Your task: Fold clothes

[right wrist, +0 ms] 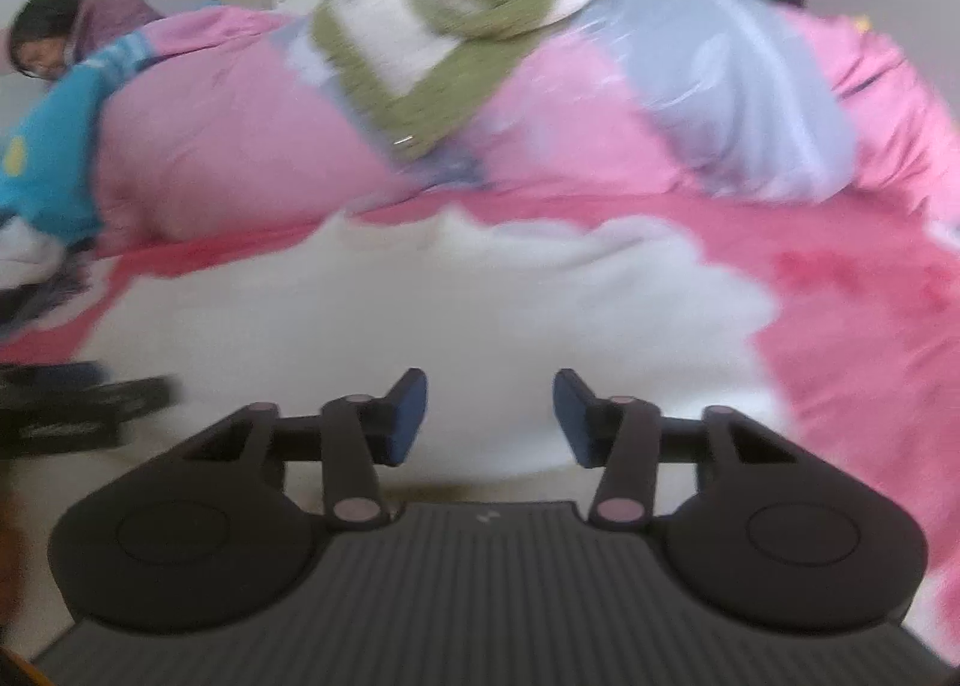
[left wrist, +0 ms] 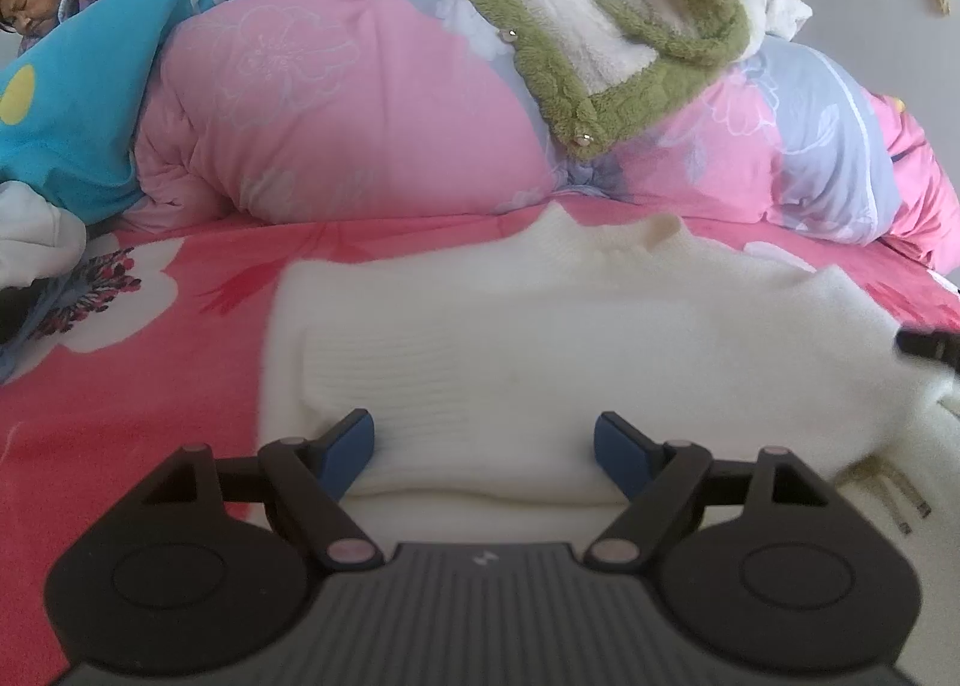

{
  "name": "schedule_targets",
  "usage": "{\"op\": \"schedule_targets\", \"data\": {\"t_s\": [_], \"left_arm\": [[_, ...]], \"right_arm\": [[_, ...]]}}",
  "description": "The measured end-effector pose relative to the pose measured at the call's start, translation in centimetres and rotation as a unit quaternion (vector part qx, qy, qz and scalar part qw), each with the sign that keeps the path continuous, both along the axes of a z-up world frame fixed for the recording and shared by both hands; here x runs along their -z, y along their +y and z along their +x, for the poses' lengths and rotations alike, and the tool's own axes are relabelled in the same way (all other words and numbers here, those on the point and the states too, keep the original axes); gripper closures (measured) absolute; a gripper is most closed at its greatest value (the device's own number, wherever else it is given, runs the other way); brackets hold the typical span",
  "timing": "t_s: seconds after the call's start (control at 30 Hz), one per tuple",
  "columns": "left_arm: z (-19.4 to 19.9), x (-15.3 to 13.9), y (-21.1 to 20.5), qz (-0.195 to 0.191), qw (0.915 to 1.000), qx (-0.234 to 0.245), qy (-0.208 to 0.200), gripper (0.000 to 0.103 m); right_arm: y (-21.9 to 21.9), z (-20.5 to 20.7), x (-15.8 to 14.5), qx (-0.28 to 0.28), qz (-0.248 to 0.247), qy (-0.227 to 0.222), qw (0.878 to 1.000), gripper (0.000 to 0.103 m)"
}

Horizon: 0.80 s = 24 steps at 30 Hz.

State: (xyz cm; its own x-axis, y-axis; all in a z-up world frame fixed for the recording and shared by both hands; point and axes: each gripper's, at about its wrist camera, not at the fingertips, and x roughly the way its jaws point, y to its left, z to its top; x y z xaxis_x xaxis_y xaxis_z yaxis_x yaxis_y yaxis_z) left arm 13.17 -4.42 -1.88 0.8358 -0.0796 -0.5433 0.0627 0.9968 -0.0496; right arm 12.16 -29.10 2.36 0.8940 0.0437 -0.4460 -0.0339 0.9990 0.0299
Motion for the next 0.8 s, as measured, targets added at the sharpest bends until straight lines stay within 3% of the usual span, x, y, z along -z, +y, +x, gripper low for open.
{"op": "schedule_targets", "data": {"t_s": [0.1,0.27,0.3,0.37,0.47,0.57,0.63,0.8], "left_arm": [[-0.1,0.1,-0.1,0.002,1.0000,-0.001,-0.001,0.021],[-0.1,0.1,-0.1,0.002,1.0000,-0.002,-0.001,0.021],[-0.1,0.1,-0.1,0.002,1.0000,-0.002,-0.002,0.021],[-0.1,0.0,-0.1,0.003,1.0000,-0.002,-0.002,0.021],[-0.1,0.0,-0.1,0.003,1.0000,-0.002,-0.003,0.021],[-0.1,0.0,-0.1,0.003,1.0000,-0.002,-0.003,0.021],[0.0,0.0,0.0,0.003,1.0000,-0.002,-0.003,0.021],[0.0,0.0,0.0,0.003,1.0000,-0.002,-0.003,0.021]], "right_arm": [[-2.9,2.1,-0.5,0.045,-0.001,-0.014,0.999,0.071],[-6.2,6.5,2.5,0.047,0.021,0.075,0.996,0.074],[-6.4,6.9,2.0,0.044,0.023,0.074,0.996,0.084],[-6.6,7.6,0.3,0.039,0.021,0.059,0.997,0.092],[-7.2,10.0,-0.6,0.046,0.022,0.041,0.998,0.092],[-7.3,13.1,2.4,0.028,0.005,0.110,0.994,0.093],[-7.4,13.7,3.1,0.023,-0.001,0.114,0.993,0.092],[-8.9,16.0,0.7,0.054,0.064,0.102,0.991,0.093]]}}
